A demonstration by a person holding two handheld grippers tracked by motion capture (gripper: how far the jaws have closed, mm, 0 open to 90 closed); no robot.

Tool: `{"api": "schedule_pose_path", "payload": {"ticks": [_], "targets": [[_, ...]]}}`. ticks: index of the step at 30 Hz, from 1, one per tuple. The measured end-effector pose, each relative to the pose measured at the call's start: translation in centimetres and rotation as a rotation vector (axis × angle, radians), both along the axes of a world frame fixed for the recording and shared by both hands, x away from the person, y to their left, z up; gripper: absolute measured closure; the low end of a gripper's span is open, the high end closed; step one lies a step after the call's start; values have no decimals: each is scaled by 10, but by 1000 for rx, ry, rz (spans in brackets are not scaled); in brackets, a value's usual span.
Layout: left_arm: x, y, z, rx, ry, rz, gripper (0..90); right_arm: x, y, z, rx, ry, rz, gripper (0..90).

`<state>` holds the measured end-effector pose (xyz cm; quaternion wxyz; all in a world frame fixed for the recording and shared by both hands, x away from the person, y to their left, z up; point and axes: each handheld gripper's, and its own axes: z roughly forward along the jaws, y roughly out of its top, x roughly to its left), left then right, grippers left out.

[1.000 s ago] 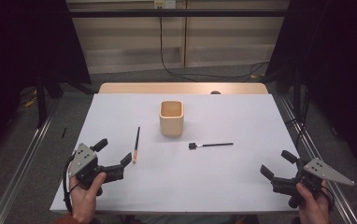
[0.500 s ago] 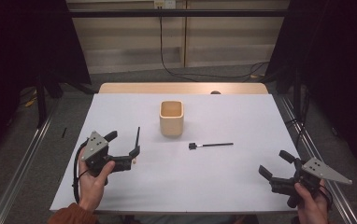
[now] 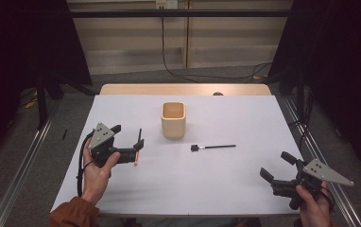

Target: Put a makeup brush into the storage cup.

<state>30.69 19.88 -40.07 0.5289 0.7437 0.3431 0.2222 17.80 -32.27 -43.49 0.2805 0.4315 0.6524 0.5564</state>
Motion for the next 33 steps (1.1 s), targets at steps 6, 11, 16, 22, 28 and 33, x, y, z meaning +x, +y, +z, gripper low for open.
{"api": "schedule_pose_path", "payload": {"ticks": [6, 11, 16, 22, 28, 33], "targets": [[12, -4, -1, 37, 7, -13, 25, 0, 1, 0, -2, 2, 7, 0], [29, -8, -4, 115, 54, -29, 32, 1, 1, -1, -1, 5, 10, 0], [40, -9, -3, 190, 145, -28, 31, 1, 1, -1, 2, 6, 12, 0], [48, -9, -6, 223, 233, -5, 38, 0, 1, -1, 0, 5, 13, 0], [60, -16, -9, 305, 382, -2, 53, 1, 1, -1, -1, 5, 11, 0], [67, -23, -11, 357, 461, -6, 63, 0, 1, -1, -2, 4, 9, 0]]}}
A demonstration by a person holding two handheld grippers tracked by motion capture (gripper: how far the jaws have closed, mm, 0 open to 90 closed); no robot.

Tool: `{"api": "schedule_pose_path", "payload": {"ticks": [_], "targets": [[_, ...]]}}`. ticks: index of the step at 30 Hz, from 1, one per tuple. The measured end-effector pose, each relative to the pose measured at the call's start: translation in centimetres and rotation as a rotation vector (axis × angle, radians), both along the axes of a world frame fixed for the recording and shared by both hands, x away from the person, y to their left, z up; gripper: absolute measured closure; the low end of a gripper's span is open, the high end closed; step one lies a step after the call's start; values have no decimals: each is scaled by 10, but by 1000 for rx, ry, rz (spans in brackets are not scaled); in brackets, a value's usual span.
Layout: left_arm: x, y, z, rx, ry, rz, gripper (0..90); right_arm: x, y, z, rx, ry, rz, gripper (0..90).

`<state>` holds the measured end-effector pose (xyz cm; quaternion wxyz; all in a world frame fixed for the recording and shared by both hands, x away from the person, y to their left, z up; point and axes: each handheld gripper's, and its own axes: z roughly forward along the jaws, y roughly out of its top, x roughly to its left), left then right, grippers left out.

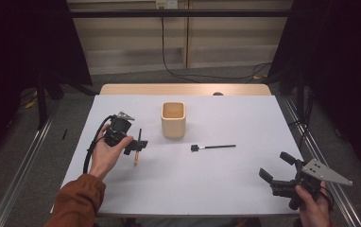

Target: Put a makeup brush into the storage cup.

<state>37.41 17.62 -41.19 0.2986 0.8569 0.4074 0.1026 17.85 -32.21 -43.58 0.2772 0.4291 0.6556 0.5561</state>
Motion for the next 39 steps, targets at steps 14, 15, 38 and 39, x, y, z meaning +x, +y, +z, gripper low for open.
{"api": "schedule_pose_path", "payload": {"ticks": [14, 15, 38, 39], "targets": [[16, -9, -14, 148, 196, 19, 108, 0, 1, 0, 0, 2, -2, 0], [17, -13, -14, 183, 204, 29, 114, 0, 1, 0, -1, 2, -2, 0], [25, -27, -29, 318, 344, 66, 356, -1, 1, 0, -4, 1, -5, 0], [25, -27, -30, 320, 349, 67, 361, -1, 0, 0, -9, 1, -2, 0]]}}
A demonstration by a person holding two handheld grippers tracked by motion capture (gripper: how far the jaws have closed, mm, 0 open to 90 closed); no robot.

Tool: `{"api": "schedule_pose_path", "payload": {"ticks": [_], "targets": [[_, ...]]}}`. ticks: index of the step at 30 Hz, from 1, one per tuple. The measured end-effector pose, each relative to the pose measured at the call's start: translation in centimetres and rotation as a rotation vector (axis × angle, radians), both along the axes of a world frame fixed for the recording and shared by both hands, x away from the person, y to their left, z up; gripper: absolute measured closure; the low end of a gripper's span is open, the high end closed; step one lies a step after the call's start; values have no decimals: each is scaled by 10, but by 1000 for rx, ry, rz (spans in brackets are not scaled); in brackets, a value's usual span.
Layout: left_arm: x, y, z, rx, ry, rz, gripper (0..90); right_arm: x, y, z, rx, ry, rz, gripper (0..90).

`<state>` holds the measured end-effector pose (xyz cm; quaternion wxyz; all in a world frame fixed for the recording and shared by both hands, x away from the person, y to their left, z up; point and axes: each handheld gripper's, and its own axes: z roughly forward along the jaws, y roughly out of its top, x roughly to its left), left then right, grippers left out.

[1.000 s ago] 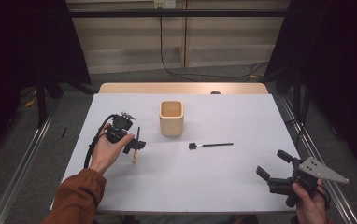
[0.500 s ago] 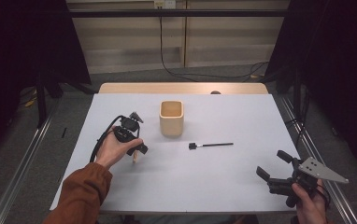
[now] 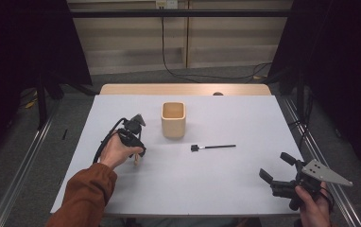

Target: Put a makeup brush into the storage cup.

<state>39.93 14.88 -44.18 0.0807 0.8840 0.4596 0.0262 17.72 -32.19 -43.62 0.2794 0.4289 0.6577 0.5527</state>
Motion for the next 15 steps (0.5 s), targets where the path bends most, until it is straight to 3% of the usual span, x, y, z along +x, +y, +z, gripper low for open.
{"api": "schedule_pose_path", "payload": {"ticks": [4, 5, 6, 7, 15], "targets": [[0, -2, 1, -7, -2, 7, 543, 0, 0, 0, 1, -2, -2, 0], [0, -2, 1, -16, 4, 12, 543, 0, 0, 0, 2, 0, -2, 0], [0, -3, 1, -23, 16, 15, 597, 0, 0, 0, -3, -1, 2, 0], [-1, -4, 0, -5, 13, 13, 617, 0, 0, 0, -3, -1, 2, 0], [-1, -4, -1, 15, 18, 32, 682, 0, 0, 0, -5, -2, 2, 0]]}}
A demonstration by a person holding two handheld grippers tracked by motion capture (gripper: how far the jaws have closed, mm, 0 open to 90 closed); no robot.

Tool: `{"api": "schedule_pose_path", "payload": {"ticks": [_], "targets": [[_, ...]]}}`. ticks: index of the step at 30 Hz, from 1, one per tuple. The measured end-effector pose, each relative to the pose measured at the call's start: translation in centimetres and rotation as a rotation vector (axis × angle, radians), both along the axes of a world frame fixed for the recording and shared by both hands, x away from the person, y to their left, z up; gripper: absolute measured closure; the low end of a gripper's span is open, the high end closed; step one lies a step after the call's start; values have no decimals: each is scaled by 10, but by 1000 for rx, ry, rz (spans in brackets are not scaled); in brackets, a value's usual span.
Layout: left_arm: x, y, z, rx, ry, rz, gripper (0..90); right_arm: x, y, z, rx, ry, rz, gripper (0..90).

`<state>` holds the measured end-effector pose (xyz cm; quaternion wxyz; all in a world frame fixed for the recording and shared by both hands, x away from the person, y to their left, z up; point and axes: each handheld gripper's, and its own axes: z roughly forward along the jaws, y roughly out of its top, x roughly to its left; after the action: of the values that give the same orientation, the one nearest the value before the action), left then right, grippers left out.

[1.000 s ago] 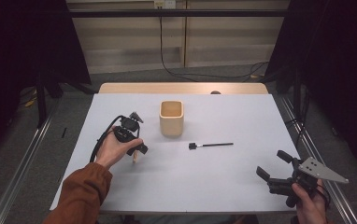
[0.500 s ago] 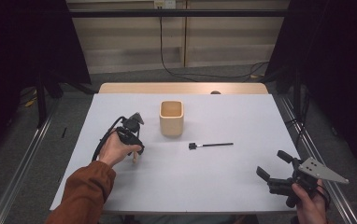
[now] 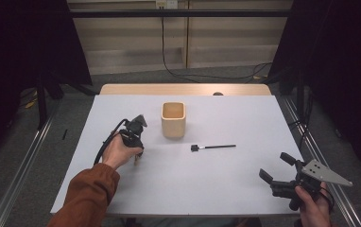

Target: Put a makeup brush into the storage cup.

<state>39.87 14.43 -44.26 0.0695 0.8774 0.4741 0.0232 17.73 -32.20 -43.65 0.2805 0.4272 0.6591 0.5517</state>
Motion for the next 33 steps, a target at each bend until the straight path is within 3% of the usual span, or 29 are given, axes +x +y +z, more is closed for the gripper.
{"api": "schedule_pose_path", "payload": {"ticks": [8, 18, 33], "targets": [[0, -10, -1, 42, 22, -3, 779, 0, 0, 0, 0, 0, 1, 0], [4, -11, -1, 44, 46, 7, 805, -1, 0, 0, -3, 1, -3, 0], [6, 1, -1, -27, 63, 33, 845, -4, -1, 1, 1, 0, -16, 0]]}}
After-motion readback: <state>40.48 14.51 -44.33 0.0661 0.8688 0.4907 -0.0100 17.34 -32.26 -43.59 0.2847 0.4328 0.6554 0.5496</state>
